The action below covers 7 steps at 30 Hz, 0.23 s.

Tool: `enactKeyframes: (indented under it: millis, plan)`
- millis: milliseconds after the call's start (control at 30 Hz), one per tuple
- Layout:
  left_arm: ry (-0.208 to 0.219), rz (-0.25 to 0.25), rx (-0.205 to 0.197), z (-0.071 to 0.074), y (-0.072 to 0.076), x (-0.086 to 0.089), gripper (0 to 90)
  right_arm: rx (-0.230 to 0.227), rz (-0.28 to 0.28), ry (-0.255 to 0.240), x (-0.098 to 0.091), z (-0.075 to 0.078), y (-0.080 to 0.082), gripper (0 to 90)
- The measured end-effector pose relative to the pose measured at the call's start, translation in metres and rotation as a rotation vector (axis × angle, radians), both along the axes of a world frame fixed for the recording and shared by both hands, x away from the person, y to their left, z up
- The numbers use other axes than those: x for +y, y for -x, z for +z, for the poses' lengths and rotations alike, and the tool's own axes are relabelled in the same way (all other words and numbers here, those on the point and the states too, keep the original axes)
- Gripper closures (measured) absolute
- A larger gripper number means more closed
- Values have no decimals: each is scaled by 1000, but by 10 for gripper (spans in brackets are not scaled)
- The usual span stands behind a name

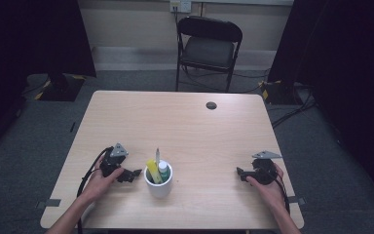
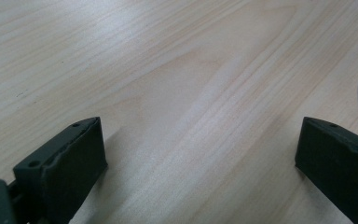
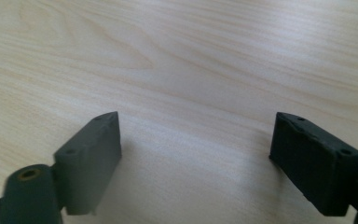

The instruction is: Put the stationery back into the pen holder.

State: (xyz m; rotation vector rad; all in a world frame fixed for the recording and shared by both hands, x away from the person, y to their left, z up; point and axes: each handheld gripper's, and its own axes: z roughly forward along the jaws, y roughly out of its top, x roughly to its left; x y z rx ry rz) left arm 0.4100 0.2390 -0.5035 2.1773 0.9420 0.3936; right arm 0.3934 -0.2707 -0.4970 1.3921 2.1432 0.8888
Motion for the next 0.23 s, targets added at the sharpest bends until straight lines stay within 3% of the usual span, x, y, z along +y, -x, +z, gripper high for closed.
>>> enactKeyframes:
  millis: [100,233]
  plan:
    - [0,0,0,0,0,0,11,-33,-8,-10,0,-3,2,137]
    - [0,0,0,0,0,0,11,-32,-16,-9,1,-3,3,137]
